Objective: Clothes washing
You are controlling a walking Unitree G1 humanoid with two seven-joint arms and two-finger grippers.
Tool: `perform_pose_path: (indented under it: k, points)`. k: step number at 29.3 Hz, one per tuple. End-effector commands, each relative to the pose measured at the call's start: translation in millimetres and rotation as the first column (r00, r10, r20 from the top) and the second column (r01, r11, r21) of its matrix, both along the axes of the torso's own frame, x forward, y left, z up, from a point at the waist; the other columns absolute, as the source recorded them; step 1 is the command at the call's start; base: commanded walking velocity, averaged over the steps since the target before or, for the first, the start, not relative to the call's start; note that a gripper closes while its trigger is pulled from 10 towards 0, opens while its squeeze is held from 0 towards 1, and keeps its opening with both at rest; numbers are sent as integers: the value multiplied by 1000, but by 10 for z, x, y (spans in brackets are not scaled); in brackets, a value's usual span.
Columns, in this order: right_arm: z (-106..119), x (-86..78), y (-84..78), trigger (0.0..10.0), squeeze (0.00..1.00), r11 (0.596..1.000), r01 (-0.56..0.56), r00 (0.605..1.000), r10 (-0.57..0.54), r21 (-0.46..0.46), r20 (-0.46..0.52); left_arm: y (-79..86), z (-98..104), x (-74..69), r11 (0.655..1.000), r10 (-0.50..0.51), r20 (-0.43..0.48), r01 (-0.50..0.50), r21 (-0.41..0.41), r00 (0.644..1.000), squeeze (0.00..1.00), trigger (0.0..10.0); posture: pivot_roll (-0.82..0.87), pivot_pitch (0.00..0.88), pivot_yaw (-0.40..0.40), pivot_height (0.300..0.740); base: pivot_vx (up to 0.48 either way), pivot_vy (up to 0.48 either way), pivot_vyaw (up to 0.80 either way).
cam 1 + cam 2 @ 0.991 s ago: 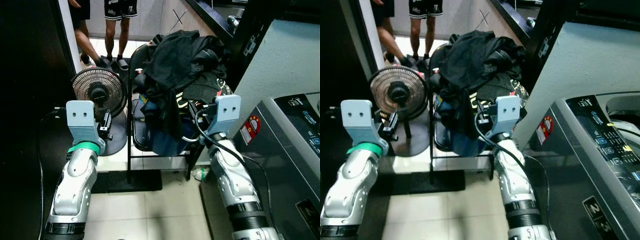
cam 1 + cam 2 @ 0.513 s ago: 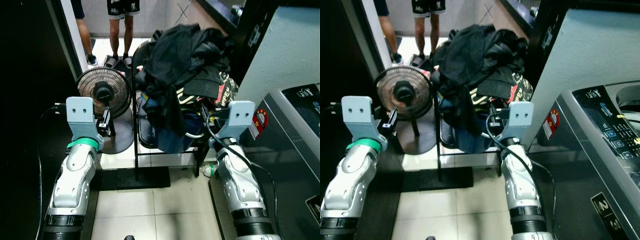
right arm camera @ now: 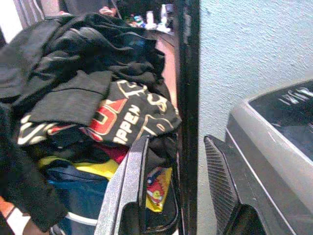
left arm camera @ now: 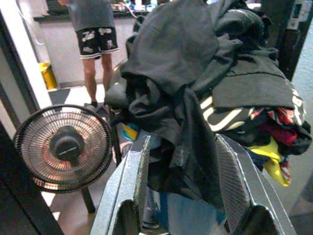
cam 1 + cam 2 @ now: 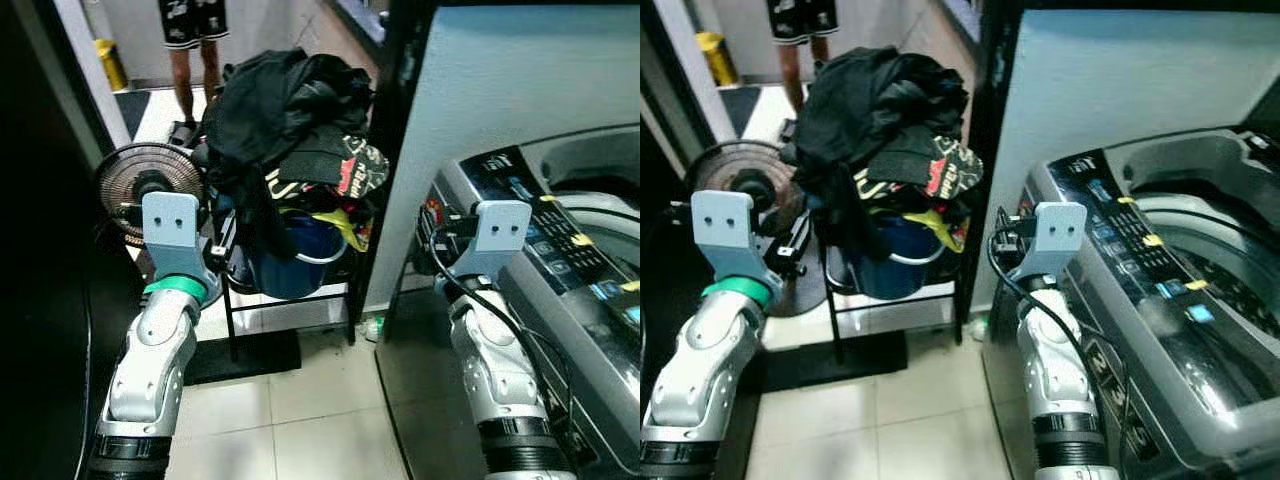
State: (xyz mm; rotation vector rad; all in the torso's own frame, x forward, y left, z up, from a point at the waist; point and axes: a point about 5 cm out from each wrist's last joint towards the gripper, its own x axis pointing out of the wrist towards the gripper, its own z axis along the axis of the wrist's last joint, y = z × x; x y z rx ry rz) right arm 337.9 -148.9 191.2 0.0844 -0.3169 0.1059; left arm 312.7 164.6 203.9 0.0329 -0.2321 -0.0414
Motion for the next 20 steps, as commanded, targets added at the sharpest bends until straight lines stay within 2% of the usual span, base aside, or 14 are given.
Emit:
perform_pose_path:
  k: [1,6,8,10,18,20]
  points:
    - [-9,20,40,10000,0,1000,-17,1000,17,7,-14,22,-11,0,1000,15,1,-15,3,1000,0,10000,51,0,20,740,0,0,0]
    - [7,24,60,10000,0,999,-38,999,38,10,-8,21,-25,-21,1000,22,2,-22,4,1000,0,10000,48,0,15,740,0,0,0]
    - [18,28,86,10000,0,998,-65,998,65,9,-4,25,-36,-27,1000,27,-1,-27,5,1000,0,10000,46,0,17,740,352,0,0]
    - [53,31,177,10000,0,990,-141,990,141,9,5,35,-73,-33,999,47,-17,-47,-3,999,0,10000,45,0,19,740,382,0,0]
    - [72,30,215,10000,0,986,-167,986,167,-17,7,36,-58,-8,999,53,-11,-53,-10,999,0,10000,47,0,2,740,387,0,0]
    - [91,32,219,10000,0,985,-173,985,174,-27,11,35,-46,2,998,54,-7,-54,-12,999,0,10000,47,0,2,740,401,0,800]
